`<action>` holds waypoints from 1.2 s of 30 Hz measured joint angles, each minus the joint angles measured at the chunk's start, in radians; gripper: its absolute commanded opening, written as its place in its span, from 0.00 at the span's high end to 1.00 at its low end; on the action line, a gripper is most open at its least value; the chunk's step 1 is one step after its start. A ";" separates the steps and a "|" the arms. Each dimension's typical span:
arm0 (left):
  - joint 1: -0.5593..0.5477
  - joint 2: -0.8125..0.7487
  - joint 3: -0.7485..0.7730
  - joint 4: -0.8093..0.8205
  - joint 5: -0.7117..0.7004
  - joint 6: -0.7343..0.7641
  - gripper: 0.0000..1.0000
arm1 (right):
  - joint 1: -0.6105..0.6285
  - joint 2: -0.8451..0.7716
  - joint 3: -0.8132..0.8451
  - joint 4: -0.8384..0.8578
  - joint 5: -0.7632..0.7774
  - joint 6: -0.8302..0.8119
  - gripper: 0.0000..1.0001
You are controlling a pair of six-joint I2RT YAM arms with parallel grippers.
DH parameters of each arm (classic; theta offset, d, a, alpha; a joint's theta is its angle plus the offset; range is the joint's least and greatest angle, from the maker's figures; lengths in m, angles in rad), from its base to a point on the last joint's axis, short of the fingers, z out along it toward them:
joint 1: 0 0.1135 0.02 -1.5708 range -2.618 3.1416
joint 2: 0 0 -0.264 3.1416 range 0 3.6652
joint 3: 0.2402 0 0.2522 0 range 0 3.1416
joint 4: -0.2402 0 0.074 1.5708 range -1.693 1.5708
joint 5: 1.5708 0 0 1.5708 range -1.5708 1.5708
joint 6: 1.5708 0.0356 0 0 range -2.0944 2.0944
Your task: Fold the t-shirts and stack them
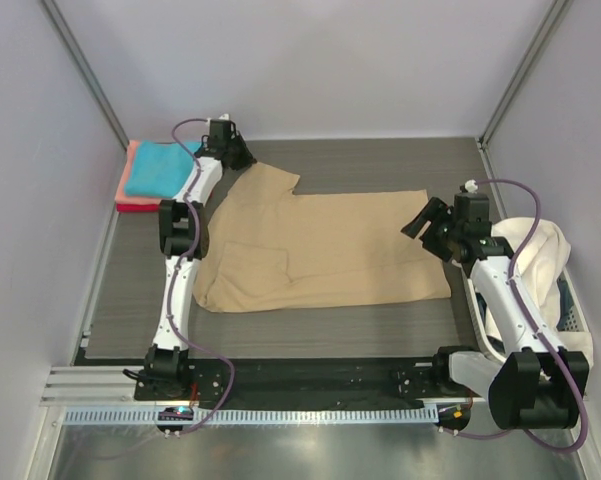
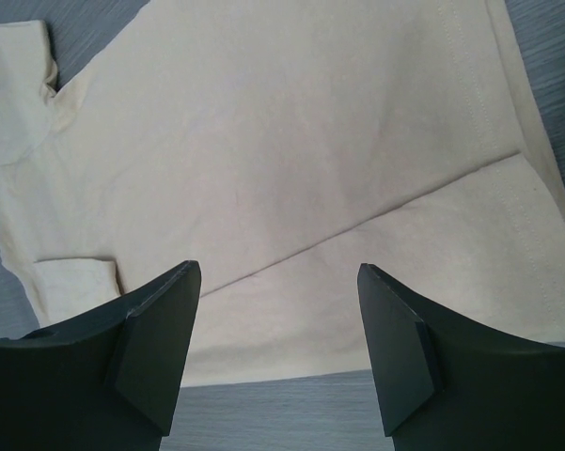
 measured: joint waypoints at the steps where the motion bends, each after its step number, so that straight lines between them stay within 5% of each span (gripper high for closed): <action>1: 0.000 0.000 0.000 0.000 0.000 0.000 1.00 | 0.000 0.010 0.001 0.004 0.003 -0.001 0.27; 5: 0.001 -0.026 -0.046 0.012 0.011 -0.002 1.00 | 0.000 0.155 0.079 -0.006 0.043 -0.008 0.27; 21: 0.001 -0.348 -0.326 -0.039 0.121 -0.019 1.00 | -0.007 0.954 0.895 -0.050 0.381 -0.048 0.39; 36: 0.000 -0.375 -0.419 -0.039 0.187 -0.040 1.00 | -0.055 1.192 1.025 -0.111 0.412 -0.097 0.55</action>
